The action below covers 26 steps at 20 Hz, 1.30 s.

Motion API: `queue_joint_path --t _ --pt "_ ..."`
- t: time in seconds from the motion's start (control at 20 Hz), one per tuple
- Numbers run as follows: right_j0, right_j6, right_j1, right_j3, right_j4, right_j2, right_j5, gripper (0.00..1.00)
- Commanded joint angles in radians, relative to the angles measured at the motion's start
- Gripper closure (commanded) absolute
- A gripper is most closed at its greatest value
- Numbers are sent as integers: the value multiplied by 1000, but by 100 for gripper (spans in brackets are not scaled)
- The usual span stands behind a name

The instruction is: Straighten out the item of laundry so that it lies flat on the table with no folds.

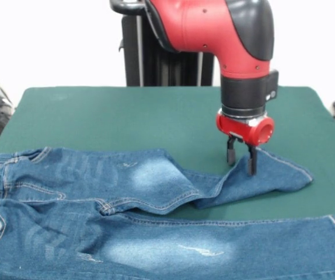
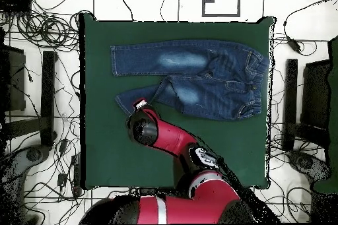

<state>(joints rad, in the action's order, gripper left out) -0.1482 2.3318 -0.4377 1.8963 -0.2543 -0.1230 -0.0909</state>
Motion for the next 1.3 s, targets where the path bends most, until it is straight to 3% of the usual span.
queue_joint_path --t 0.05,0.85,0.9,1.3 --pt "37 135 62 -18 13 -26 -54 0" --pt "79 140 76 -41 -12 11 -75 0" --pt "81 142 77 -42 -14 13 -76 100" --pt "96 150 74 -47 -32 26 -62 100"
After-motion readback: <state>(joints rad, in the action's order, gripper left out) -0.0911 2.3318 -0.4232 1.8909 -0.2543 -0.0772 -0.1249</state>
